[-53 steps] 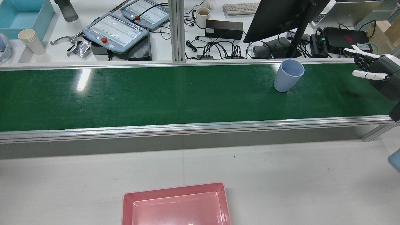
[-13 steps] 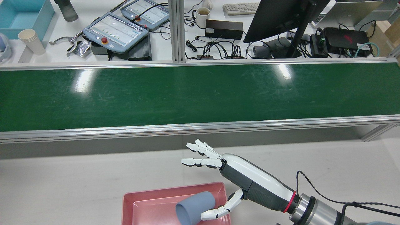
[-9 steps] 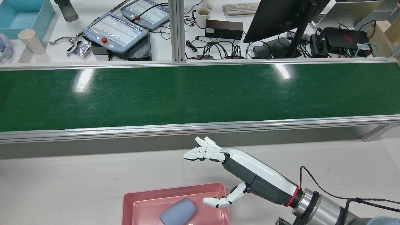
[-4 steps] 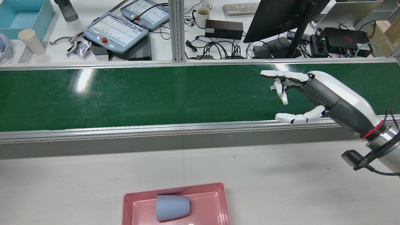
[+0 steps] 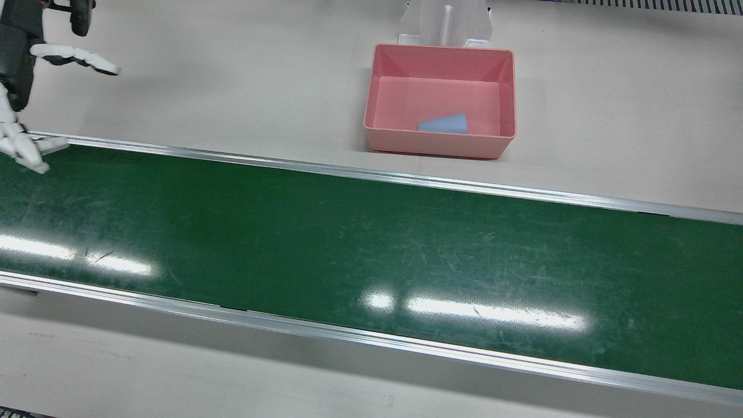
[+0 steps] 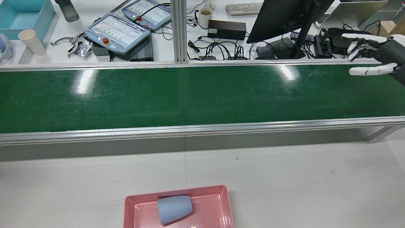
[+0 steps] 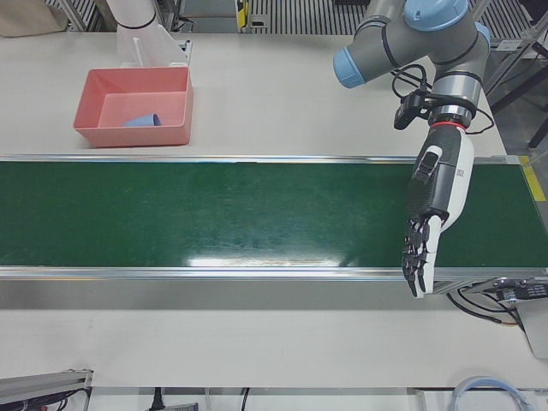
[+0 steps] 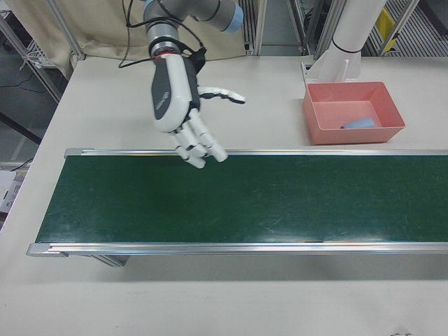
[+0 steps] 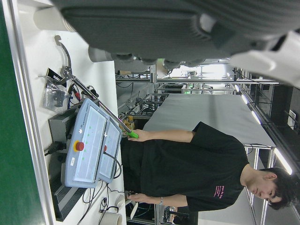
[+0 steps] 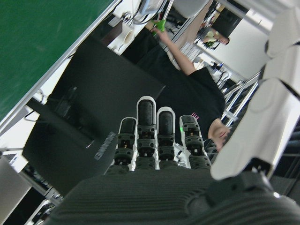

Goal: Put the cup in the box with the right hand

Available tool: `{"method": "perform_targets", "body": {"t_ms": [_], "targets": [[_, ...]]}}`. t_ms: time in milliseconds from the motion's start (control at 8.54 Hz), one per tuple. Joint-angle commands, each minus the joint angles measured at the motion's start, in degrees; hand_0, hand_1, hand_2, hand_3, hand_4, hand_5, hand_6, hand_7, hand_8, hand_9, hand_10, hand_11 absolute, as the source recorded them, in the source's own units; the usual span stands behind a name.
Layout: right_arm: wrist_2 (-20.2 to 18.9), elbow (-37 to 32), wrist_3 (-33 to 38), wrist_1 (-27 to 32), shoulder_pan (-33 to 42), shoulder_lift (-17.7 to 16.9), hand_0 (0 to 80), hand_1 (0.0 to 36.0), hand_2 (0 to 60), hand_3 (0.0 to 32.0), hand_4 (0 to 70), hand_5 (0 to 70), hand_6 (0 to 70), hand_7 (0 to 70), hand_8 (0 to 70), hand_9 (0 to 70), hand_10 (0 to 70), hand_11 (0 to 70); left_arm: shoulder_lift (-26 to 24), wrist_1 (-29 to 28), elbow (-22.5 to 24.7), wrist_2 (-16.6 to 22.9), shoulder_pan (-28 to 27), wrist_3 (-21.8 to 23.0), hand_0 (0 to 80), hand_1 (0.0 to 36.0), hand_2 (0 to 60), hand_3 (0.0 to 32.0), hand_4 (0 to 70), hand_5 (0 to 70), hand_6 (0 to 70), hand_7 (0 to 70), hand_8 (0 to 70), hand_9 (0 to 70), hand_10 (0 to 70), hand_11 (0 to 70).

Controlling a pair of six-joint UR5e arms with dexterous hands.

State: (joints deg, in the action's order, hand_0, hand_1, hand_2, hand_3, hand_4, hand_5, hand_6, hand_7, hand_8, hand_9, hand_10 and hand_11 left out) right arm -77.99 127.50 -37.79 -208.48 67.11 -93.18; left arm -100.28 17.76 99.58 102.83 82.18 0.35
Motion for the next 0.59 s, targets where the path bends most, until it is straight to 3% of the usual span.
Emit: {"method": "perform_targets", "body": {"t_ms": [0, 117, 234, 468], "targets": [[-4.36, -25.12, 14.37, 13.24, 8.91, 0.1, 43.0, 11.8, 10.7, 0.0, 0.0, 6.3, 9.3, 29.2, 17.1, 29.7, 11.4, 17.9, 0.0, 0.0, -0.09, 0.0, 0.0, 0.0, 0.0, 0.0, 0.0, 0.0, 0.0, 0.0, 0.0, 0.0, 0.0, 0.0, 0.0, 0.0], [-4.45, -27.29, 15.11, 13.45, 9.27, 1.15, 42.0, 10.9, 7.0, 0.0, 0.0, 4.7, 4.1, 7.2, 7.3, 13.1, 5.9, 10.0, -0.09, 0.09, -0.09, 0.0, 0.0, 0.0, 0.0, 0.0, 0.0, 0.0, 0.0, 0.0, 0.0, 0.0, 0.0, 0.0, 0.0, 0.0], [-4.54, -27.65, 15.73, 13.37, 9.79, 2.55, 41.0, 10.3, 5.6, 0.0, 0.0, 3.7, 1.7, 0.0, 2.5, 6.0, 2.1, 4.5, -0.09, 0.09, 0.0, 0.0, -0.08, 0.0, 0.0, 0.0, 0.0, 0.0, 0.0, 0.0, 0.0, 0.0, 0.0, 0.0, 0.0, 0.0], [-4.54, -27.66, 18.62, 13.28, 10.23, 6.05, 38.4, 8.8, 5.2, 0.0, 0.0, 2.7, 0.4, 0.0, 0.6, 2.1, 0.0, 0.0, 0.0, 0.09, 0.0, 0.0, 0.0, 0.0, 0.0, 0.0, 0.0, 0.0, 0.0, 0.0, 0.0, 0.0, 0.0, 0.0, 0.0, 0.0]]}}
